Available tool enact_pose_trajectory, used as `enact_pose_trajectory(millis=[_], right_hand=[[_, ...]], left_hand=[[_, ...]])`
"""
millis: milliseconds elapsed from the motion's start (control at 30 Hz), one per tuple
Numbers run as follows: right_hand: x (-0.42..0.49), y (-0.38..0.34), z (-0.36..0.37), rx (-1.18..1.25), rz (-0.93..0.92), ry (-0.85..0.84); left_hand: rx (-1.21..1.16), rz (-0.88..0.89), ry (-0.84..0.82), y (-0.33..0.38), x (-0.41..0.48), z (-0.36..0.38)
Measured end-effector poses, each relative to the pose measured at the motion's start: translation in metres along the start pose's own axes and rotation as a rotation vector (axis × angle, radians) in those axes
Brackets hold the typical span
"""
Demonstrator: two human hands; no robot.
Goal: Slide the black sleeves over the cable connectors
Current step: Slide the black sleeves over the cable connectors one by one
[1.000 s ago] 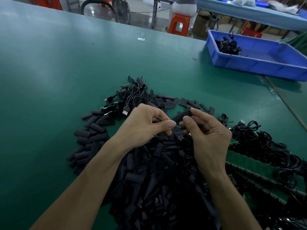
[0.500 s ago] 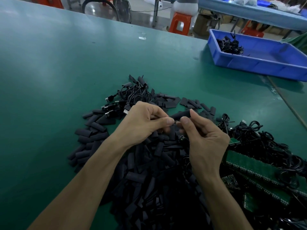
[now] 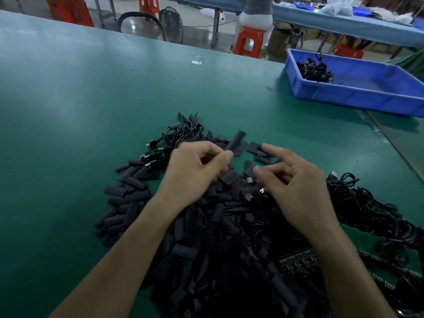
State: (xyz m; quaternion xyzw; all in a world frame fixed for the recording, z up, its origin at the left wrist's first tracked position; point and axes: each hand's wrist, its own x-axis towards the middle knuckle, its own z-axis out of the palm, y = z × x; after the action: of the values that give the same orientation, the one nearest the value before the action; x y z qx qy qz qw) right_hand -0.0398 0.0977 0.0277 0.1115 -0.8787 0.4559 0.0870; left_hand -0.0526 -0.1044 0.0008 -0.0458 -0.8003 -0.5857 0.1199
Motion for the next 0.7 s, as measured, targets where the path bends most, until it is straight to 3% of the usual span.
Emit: enact_pose_trajectory(millis=[133, 300, 367, 633, 700], right_hand=[[0.004, 0.004, -0.041, -0.356, 0.060, -0.337], [0.003, 0.015, -0.059, -0.408, 0.198, -0.520], [0.000, 0.025, -0.058, -0.413, 0.185, -0.503], [0.006, 0.043, -0.056, -0.278, 0.078, -0.152], [0.006, 0.045, -0.054, -0.253, 0.064, -0.130]], left_hand=[[0.115, -0.020, 0.239, 0.002, 0.023, -0.015], [0.418, -0.144, 0.302, 0.001, 0.078, -0.027], [0.506, -0.203, 0.298, -0.007, 0.095, -0.028], [0.732, -0.368, 0.217, -0.029, 0.118, -0.022], [0.784, -0.321, 0.250, -0.027, 0.117, -0.020]])
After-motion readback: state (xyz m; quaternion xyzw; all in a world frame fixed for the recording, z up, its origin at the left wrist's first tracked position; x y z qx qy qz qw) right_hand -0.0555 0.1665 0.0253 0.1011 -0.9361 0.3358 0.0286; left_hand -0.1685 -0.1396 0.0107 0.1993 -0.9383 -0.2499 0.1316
